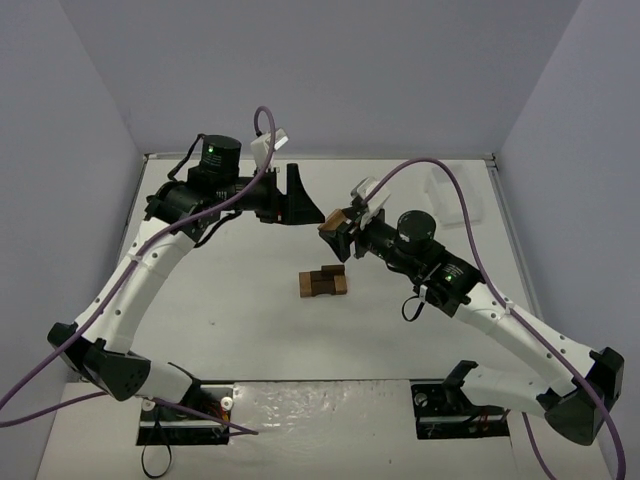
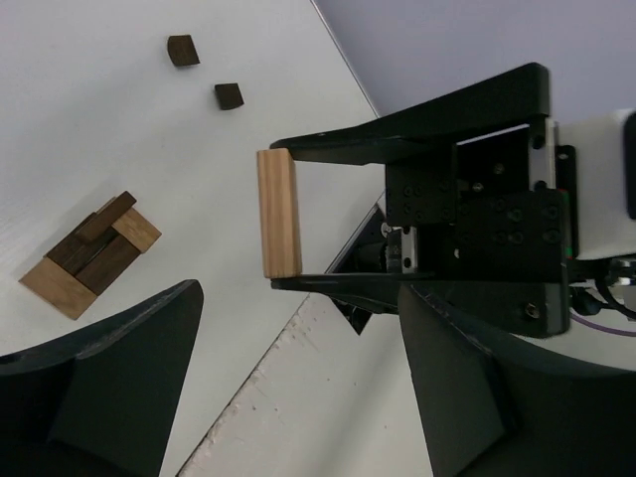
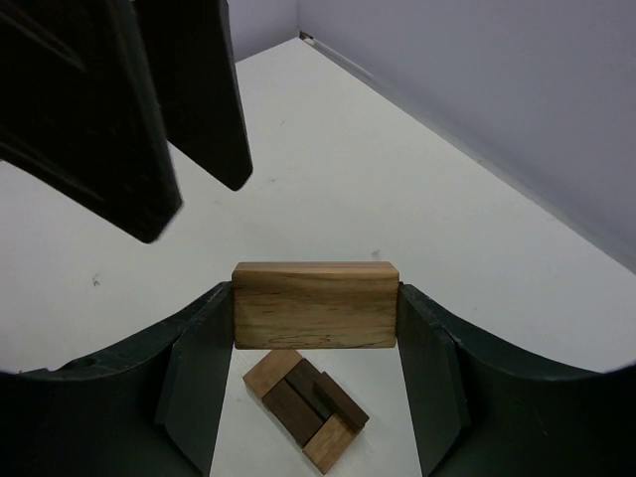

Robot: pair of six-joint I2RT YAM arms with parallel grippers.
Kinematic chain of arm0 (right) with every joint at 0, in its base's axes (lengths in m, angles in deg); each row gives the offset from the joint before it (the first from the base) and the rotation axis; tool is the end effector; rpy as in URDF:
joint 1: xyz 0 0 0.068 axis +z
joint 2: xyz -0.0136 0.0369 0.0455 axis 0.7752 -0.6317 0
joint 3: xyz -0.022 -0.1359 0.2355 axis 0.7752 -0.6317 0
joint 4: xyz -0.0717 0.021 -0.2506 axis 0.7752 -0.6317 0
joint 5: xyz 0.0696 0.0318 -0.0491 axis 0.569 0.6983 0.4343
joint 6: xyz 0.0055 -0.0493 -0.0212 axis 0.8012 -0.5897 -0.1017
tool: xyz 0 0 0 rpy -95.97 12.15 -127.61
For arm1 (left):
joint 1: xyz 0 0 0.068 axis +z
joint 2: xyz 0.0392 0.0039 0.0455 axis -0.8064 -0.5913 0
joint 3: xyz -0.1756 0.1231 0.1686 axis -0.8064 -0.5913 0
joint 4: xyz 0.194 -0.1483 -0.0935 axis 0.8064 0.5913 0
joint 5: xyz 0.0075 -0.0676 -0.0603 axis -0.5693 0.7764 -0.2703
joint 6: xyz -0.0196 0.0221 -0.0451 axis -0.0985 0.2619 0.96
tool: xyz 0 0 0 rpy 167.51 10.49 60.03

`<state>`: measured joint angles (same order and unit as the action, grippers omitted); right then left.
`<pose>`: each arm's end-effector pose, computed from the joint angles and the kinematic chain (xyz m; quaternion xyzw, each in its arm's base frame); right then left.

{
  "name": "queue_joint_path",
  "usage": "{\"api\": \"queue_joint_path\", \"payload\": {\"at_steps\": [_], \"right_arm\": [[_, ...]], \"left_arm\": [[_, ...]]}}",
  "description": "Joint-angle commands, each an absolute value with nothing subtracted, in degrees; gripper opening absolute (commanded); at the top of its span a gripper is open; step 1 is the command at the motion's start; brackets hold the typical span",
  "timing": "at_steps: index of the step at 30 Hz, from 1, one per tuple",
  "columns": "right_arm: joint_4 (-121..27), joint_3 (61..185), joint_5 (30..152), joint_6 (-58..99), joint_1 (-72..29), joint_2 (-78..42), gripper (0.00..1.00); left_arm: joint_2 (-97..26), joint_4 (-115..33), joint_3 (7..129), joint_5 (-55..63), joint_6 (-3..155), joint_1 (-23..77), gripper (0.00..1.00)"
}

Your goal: Build the wood block tower

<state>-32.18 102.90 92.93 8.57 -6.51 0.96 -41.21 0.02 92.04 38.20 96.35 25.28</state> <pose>0.1786 0.1826 0.3929 -0.3309 0.5717 0.3023 0.6873 0.2440 -0.1598 0.4567 0.1755 0.7850 -0.5189 0.2893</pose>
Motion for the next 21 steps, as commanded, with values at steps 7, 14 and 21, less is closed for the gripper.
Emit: {"api": "queue_joint_path", "payload": {"at_steps": [7, 14, 21], "right_arm": [[-28.5, 106.9, 96.5, 7.0, -5.2, 2.0, 0.01], [-29.0, 106.4, 96.6, 6.7, -4.8, 2.1, 0.04], [-29.4, 105.7, 96.1, 6.5, -4.6, 2.7, 0.05]], "left_arm": [[-41.5, -2.2, 93.6, 30.0, 99.5, 21.2, 0.61], [-43.3, -2.2, 94.9, 28.6, 100.2, 19.5, 0.50], [-44.3, -2.2, 95.4, 28.3, 100.8, 18.0, 0.34]]}}
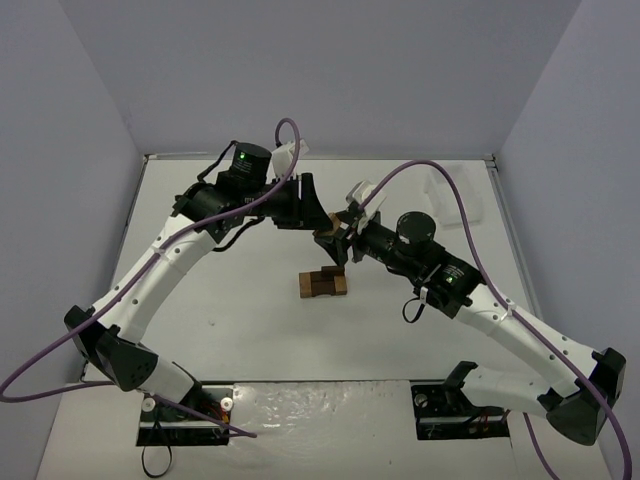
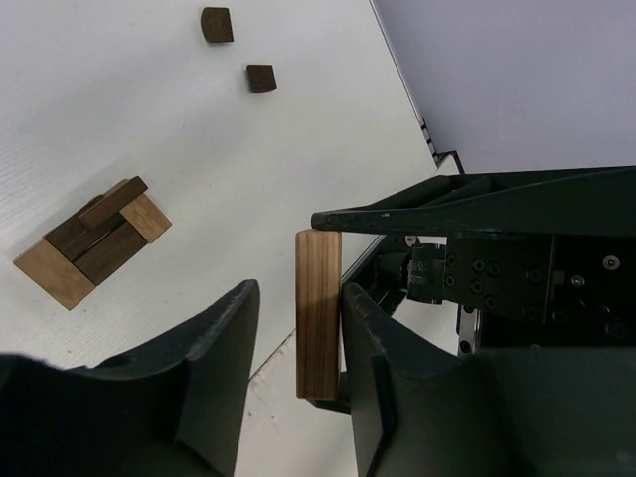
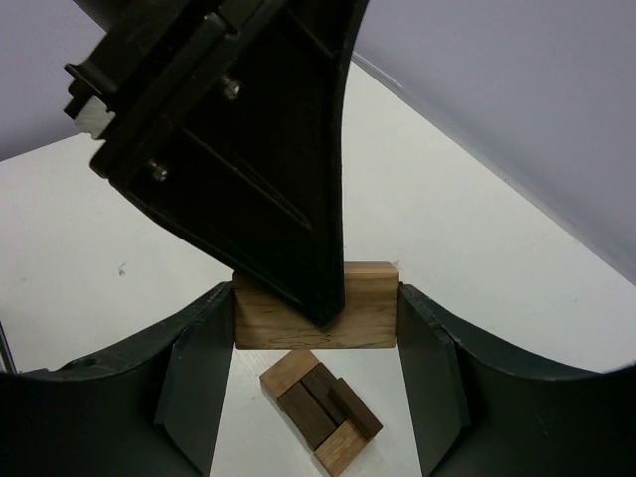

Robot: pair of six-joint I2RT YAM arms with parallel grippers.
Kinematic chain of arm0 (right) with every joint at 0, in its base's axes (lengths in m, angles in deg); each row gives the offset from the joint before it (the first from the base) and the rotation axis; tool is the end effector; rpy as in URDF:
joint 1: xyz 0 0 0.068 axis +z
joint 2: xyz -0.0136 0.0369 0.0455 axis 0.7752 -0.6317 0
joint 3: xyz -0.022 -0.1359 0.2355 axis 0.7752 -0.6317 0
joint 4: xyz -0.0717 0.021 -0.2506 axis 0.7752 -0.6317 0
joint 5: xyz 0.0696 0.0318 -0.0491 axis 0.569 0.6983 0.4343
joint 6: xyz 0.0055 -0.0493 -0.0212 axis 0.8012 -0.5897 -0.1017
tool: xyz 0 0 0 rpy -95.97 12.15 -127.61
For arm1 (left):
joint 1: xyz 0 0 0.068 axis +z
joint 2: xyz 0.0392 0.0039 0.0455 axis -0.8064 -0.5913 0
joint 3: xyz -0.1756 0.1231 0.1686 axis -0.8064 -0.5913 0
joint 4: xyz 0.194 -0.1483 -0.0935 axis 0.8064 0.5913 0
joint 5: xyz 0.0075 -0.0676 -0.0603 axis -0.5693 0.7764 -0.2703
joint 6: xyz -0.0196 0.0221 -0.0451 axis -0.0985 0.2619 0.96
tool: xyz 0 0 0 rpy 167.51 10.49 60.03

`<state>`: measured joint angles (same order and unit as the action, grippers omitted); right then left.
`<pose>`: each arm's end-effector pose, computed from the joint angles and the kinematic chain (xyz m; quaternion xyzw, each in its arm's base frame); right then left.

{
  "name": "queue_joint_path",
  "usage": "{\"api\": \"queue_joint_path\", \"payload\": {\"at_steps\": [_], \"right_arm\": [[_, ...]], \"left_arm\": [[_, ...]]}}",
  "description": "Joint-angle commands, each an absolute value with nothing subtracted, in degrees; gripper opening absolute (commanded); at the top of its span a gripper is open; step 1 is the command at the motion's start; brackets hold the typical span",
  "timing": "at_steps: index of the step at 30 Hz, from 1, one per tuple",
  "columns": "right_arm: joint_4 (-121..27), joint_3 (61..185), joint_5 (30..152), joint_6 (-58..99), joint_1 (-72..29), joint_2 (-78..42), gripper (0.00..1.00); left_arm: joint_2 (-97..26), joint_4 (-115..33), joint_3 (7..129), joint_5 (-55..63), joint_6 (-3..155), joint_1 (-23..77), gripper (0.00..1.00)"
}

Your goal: Build the wood block tower

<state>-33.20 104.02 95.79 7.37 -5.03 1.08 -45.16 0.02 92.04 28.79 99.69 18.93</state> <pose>0.1715 0.1872 0.3984 -0.3597 0.5528 0.3191 0.6806 0.2489 -0.1970 0.4356 0.1451 0.8198 -0.4849 0.2677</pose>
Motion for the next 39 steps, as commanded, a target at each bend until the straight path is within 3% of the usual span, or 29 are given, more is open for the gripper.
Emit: {"api": "queue_joint_path", "payload": {"at_steps": [1, 9, 12, 16, 18, 21, 25, 28, 39], "right_arm": [[-29.6, 105.7, 95.9, 6.4, -4.6, 2.7, 0.05], [-30.2, 104.9, 95.8, 6.1, -4.6, 2.5, 0.06], [-30.4, 104.6, 95.1, 5.8, -4.5, 2.5, 0.10], [-32.3, 105.0, 94.9, 5.8, -4.5, 2.2, 0.50], [-33.9, 104.9, 94.4, 6.3, -4.6, 2.2, 0.65], [-37.0, 104.3, 93.1, 7.7, -4.6, 3.0, 0.82], [-40.6, 102.6, 89.8, 10.8, -4.8, 6.5, 0.95], [-43.5, 100.6, 86.0, 14.1, -4.9, 9.4, 1.00], [-56.7, 98.5, 69.0, 30.8, -9.0, 18.4, 0.98]], "left_arm": [[-44.5, -2.2, 95.4, 28.2, 100.8, 17.7, 0.30], [-44.3, -2.2, 95.6, 27.6, 100.2, 17.3, 0.00], [-44.1, -2.2, 95.5, 28.0, 99.4, 17.2, 0.00], [-42.8, -2.2, 93.9, 27.0, 95.0, 17.2, 0.00], [-41.8, -2.0, 92.6, 25.9, 91.3, 17.3, 0.00], [-40.3, -1.4, 90.7, 23.7, 83.8, 17.5, 0.00], [-39.5, 1.6, 89.1, 20.5, 73.1, 17.9, 0.00], [-39.1, 2.1, 87.1, 19.8, 65.8, 17.9, 0.00], [-41.6, 4.5, 77.4, 21.7, 33.2, 17.8, 0.00]]}}
